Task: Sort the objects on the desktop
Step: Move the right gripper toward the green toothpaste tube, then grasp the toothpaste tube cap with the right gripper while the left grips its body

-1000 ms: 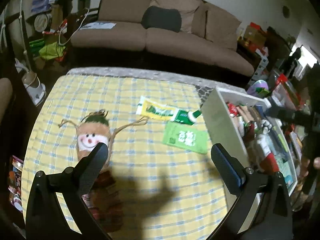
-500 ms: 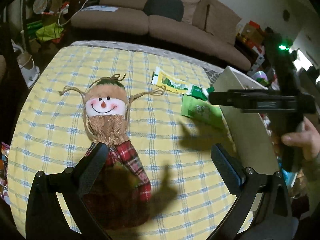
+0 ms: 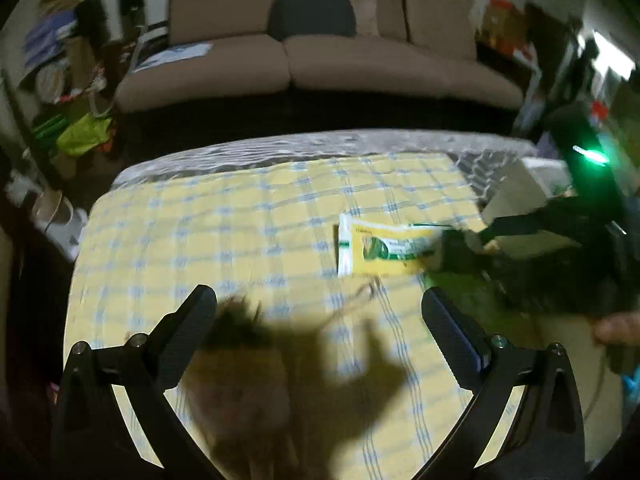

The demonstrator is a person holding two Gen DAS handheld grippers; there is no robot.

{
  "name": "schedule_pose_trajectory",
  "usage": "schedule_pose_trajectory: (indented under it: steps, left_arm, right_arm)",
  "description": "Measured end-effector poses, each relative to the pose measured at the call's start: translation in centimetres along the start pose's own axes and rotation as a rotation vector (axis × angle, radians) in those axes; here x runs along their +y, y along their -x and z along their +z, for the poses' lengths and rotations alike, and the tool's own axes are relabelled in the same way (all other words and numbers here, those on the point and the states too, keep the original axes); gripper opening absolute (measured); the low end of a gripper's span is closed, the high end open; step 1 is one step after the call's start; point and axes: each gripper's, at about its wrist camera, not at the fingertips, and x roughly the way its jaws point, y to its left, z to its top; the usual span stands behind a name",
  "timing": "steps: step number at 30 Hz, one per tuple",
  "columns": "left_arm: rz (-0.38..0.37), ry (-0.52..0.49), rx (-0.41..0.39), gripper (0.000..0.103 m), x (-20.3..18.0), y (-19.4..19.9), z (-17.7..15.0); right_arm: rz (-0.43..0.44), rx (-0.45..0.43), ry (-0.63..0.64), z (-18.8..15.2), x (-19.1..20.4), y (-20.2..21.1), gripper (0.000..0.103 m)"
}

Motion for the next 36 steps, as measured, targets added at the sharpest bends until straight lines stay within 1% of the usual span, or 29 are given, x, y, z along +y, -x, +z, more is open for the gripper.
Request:
schedule_pose_trajectory:
  steps: [1,3,5,6,8,10,13,15,16,17,18,20,22,23,24,26,27,28,30,35,36]
  left_arm:
    - [-0.006,-0.004,0.015,0.099,-0.3,-1.2,0.7]
    - [-0.028,0.008,0.062,0.082,-0.6,-3.8,1.8]
    - [-0.041,0.016,0.09,0.074,-0.6,-5.5,2.5]
    - [-0.053,0.016,0.095,0.074,-0.6,-6.1,2.7]
    - [-0.07,0.029,0.109,0.074,-0.3,-7.2,3.1]
    - [-0.118,0.046,0.126,0.074,0.0,-8.2,3.3]
    - [-0.14,0.041,0.161,0.072,0.0,-9.8,3.5]
    - [-0.146,0.038,0.172,0.069,-0.1,-10.4,3.4]
    - [-0.164,0.043,0.18,0.067,-0.2,-10.8,3.3]
    - [-0.184,0.051,0.183,0.062,-0.3,-11.1,3.2]
    - [-0.193,0.053,0.179,0.06,-0.2,-11.2,3.1]
    - [-0.194,0.044,0.17,0.058,-0.4,-11.4,3.1]
    - [-0.213,0.051,0.167,0.048,-0.4,-11.4,3.1]
    - [-0.231,0.063,0.168,0.035,-0.5,-11.4,3.1]
    - [-0.238,0.074,0.167,0.035,-0.4,-11.3,3.1]
    - [-0.247,0.079,0.158,0.034,-0.4,-10.7,3.1]
    - [-0.249,0.083,0.156,0.033,-0.4,-10.4,3.1]
    - [-0.253,0.093,0.149,0.031,-0.3,-9.9,3.1]
    - [-0.292,0.115,0.133,0.029,-0.1,-8.6,3.2]
    - [-0.306,0.116,0.109,0.029,-0.4,-4.2,3.4]
    - [-0.315,0.122,0.103,0.029,-0.6,-3.3,3.4]
  right_arm:
    - [-0.016,0.004,0.028,0.1,0.2,0.0,0.063]
    - [-0.049,0.015,0.08,0.4,0.6,0.0,0.06]
    - [-0.103,0.044,0.15,0.8,1.1,-0.3,0.06]
    - [-0.126,0.069,0.195,1.2,1.2,-0.5,0.06]
    - [-0.141,0.116,0.266,1.7,1.3,-0.8,0.055]
    - [-0.169,0.184,0.364,1.9,1.4,-1.5,0.041]
    - [-0.212,0.247,0.498,1.7,1.6,-2.2,0.04]
    - [-0.233,0.278,0.572,1.3,1.7,-2.8,0.04]
    - [-0.241,0.29,0.608,1.0,1.8,-3.2,0.04]
    - [-0.247,0.299,0.641,0.6,2.0,-3.5,0.04]
    - [-0.249,0.305,0.672,0.2,2.1,-3.8,0.04]
    - [-0.259,0.335,0.715,-0.6,2.2,-5.0,0.036]
    - [-0.264,0.348,0.712,-1.1,1.9,-5.8,0.036]
    - [-0.261,0.332,0.714,-1.2,1.9,-5.8,0.036]
    - [-0.258,0.318,0.713,-1.3,1.9,-5.6,0.036]
    - [-0.237,0.276,0.668,-1.0,1.6,-4.8,0.033]
    - [-0.228,0.259,0.652,-0.9,1.5,-4.4,0.028]
    - [-0.215,0.228,0.627,-0.7,1.3,-3.6,0.018]
    - [-0.182,0.179,0.576,-0.4,1.0,-1.9,0.017]
    - [-0.108,0.11,0.538,-0.7,2.2,2.2,0.017]
    - [-0.108,0.099,0.539,-1.0,2.6,3.1,0.017]
